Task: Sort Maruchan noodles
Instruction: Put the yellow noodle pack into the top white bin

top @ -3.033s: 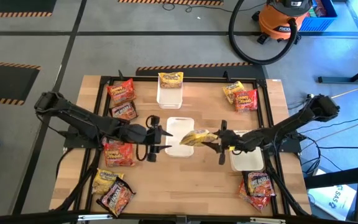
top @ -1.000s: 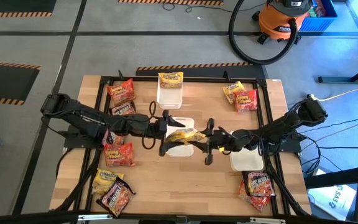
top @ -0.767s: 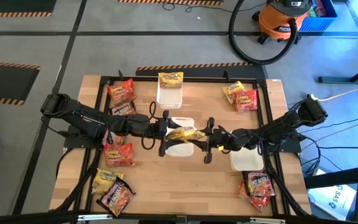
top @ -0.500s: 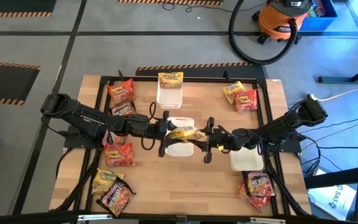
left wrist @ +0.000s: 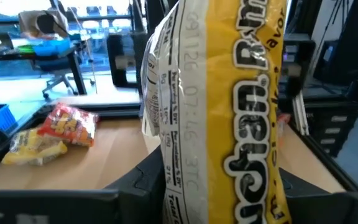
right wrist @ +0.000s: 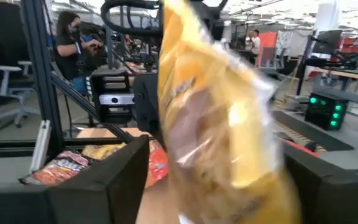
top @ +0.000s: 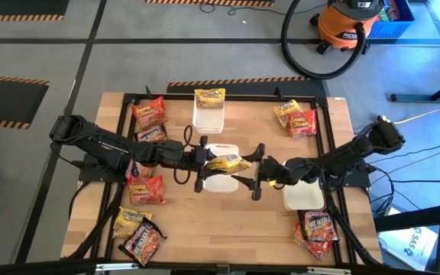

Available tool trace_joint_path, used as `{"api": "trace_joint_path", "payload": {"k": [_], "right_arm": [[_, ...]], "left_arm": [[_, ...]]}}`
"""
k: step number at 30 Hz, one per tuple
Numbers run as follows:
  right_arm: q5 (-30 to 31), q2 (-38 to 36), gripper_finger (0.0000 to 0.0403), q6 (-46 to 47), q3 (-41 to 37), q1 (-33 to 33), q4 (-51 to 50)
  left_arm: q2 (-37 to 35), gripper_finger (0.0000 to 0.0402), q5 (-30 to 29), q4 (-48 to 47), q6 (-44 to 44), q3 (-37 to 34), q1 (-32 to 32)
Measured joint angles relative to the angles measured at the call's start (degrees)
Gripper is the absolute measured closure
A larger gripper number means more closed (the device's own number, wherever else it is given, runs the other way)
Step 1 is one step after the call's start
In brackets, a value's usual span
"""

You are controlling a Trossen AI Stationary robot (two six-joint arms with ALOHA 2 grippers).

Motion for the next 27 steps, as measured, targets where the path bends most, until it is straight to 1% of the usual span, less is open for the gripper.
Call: {"api": "trace_joint_path", "payload": {"k": [4, 8, 11, 15, 19, 21, 24, 27], "right_arm": [[2.16, -5.61, 0.0115, -0.63, 0.0, -0.02, -8.57], [5.88, -10.78, 0.0112, -0.71, 0.0, -0.02, -17.83], [7.29, -13.34, 0.0112, -0.95, 0.0, -0.12, -22.85], [11.96, -15.47, 0.0111, -2.81, -0.01, -0.65, -26.09], [15.86, -15.94, 0.0111, -6.93, -0.02, -3.06, -27.33], [16.05, -15.94, 0.0111, -8.42, -0.02, -5.47, -27.44], [13.4, -15.92, 0.0111, -8.64, -0.02, -10.7, -29.18], [9.82, -15.92, 0.0111, -8.63, -0.02, -16.61, -30.42]], "left_arm": [[-2.18, 0.0269, -3.1, -4.42, 0.95, 0.02, 0.44], [-4.93, 0.0269, -3.12, -8.69, 0.99, 0.07, 2.94], [-5.95, 0.0269, -2.8, -11.89, 1.42, 0.09, 6.07], [-6.37, 0.0269, 0.06, -17.35, 2.17, 1.65, 12.19], [-5.13, 0.0269, 4.14, -26.5, 4.52, 7.32, 18.89], [-3.99, 0.0269, 5.38, -32.39, 6.63, 10.99, 22.19], [-1.46, 0.0269, 6.68, -39.28, 10.12, 17.37, 27.05], [2.78, 0.0269, 7.57, -45.79, 14.25, 24.15, 31.84]]}}
